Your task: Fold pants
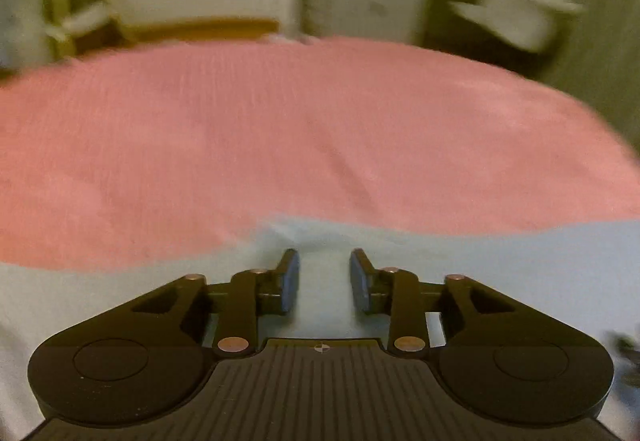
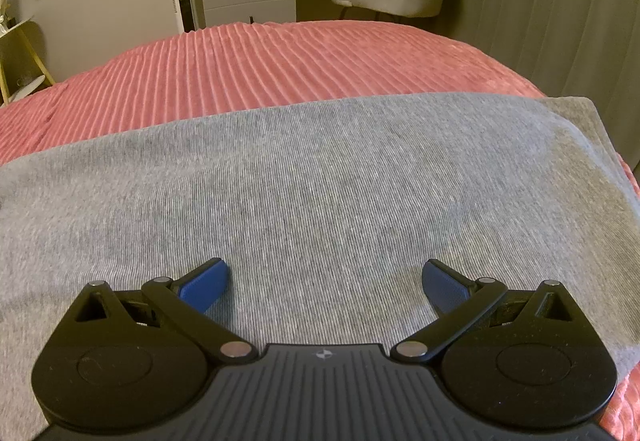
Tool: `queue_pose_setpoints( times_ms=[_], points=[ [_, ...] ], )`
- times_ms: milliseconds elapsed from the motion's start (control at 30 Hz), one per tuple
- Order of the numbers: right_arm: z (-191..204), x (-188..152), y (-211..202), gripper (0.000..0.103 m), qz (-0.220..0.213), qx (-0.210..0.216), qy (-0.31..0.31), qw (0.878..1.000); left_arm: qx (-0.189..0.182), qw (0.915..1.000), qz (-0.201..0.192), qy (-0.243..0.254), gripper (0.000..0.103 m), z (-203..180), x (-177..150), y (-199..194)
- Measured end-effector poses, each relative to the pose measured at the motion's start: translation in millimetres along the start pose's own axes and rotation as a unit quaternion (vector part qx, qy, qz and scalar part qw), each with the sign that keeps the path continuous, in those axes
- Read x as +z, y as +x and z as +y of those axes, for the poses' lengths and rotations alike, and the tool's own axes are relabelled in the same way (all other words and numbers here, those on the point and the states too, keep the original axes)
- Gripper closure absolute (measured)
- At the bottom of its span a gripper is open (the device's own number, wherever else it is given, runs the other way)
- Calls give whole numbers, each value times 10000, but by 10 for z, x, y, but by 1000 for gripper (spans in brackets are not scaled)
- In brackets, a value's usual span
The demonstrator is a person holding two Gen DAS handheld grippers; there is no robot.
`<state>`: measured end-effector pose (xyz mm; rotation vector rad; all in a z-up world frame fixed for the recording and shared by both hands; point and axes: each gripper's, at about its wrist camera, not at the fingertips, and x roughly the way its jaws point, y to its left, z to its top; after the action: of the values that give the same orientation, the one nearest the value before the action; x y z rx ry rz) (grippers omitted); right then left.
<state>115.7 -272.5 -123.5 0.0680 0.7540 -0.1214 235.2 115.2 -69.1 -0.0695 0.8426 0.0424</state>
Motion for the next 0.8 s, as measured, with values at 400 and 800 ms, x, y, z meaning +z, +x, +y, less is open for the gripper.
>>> queue_pose_setpoints(
  times_ms=[400,800],
  points=[
    [-12,9,11,0,-23,33,62,10000,109,9996,232,-146,25,-13,-404,-353],
    [70,51,-250,0,-24,382,-331,9987,-286,9964,-239,-766,8,57,-1048,-1285]
  ],
)
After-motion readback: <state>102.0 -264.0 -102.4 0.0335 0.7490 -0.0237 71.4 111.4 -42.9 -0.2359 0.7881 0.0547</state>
